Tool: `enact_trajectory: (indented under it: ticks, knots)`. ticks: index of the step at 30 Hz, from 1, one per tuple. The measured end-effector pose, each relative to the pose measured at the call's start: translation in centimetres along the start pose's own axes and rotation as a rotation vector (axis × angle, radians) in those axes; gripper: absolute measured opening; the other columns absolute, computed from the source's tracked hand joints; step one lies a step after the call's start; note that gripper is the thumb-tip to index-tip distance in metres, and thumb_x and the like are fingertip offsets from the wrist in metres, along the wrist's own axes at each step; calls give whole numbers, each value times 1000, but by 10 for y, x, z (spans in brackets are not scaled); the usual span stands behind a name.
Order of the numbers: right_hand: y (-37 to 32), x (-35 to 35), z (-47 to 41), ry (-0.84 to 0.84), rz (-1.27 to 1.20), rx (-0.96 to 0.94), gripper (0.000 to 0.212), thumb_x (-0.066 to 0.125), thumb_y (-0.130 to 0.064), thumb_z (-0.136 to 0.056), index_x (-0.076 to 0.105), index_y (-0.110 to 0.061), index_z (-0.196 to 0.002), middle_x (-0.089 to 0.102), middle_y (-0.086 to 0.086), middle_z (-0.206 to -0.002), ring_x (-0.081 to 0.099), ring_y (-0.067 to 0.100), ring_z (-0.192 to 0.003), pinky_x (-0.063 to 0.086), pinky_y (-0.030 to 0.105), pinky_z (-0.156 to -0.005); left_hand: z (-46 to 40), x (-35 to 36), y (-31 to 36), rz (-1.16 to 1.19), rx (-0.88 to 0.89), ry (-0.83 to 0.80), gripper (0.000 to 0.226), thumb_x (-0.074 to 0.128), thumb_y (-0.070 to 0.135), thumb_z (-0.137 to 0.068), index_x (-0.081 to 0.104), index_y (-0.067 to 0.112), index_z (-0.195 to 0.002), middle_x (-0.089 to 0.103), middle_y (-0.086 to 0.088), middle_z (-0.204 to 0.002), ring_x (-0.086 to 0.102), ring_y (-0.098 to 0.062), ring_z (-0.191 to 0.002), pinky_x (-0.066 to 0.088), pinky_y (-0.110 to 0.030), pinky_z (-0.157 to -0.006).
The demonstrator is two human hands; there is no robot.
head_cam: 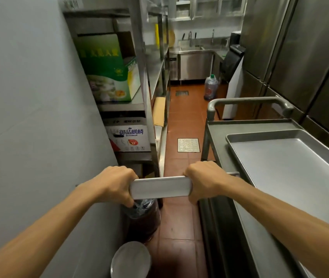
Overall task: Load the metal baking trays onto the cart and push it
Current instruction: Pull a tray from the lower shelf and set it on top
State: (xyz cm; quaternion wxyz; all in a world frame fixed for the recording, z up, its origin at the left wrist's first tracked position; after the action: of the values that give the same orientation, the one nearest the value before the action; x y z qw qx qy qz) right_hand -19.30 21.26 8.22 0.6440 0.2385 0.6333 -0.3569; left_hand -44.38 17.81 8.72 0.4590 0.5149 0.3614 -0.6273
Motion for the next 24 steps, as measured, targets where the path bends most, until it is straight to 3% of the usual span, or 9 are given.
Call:
enact_trajectory:
  ticks: [4, 9, 14, 17, 20, 24]
  knots:
    - [-15, 1, 30, 70, 37, -15, 54, 81, -39, -58, 66, -23, -107, 64, -4, -79, 52, 11, -64, 46, 23, -56, 34, 0, 20, -71, -18, 73, 42, 70, 43, -53, 66, 24, -90, 62, 7, -72, 50, -10, -57, 33, -20, -46]
    - [-29, -1, 77, 190, 114, -48, 49, 79, -35, -59, 67, -25, -106, 71, 0, -90, 63, 18, -77, 57, 35, -70, 81, 6, 61, -153, -73, 223, 31, 70, 41, -54, 64, 24, -79, 69, 1, -78, 59, -19, -67, 36, -26, -54]
    - [-26, -3, 130, 335, 212, -115, 25, 73, -27, -61, 67, -23, -85, 67, -3, -77, 60, 20, -65, 49, 30, -57, 116, 11, 121, -205, -147, 364, 23, 69, 32, -58, 65, 20, -77, 71, -2, -80, 65, -26, -74, 43, -31, -58]
    - [-19, -1, 170, 433, 237, -163, 15, 72, -17, -58, 64, -18, -71, 64, 0, -67, 59, 25, -55, 38, 29, -48, 138, 13, 171, -196, -156, 494, 16, 75, 21, -56, 66, 16, -68, 70, -6, -70, 65, -30, -64, 49, -33, -53]
    - [-8, 0, 213, 503, 228, -183, 20, 75, -6, -50, 58, -14, -59, 57, 2, -55, 53, 26, -43, 29, 25, -42, 154, 14, 218, -217, -134, 579, 23, 82, 11, -47, 60, 13, -55, 62, -6, -55, 60, -29, -46, 48, -33, -39]
    - [12, -3, 270, 528, 229, -154, 27, 78, -3, -48, 54, -12, -56, 54, 3, -52, 49, 25, -40, 27, 23, -40, 163, 10, 275, -250, -116, 579, 30, 84, 10, -45, 55, 12, -52, 56, -6, -50, 55, -27, -38, 39, -26, -36]
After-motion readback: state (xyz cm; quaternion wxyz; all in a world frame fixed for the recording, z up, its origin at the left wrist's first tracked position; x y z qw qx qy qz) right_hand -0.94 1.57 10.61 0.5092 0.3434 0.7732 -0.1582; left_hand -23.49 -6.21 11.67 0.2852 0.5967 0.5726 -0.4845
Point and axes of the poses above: each hand's wrist, its own z-axis away from the middle knuckle, its own x-axis out of the palm, y = z × x, the point moved 1 cm from there along -z, towards the middle knuckle
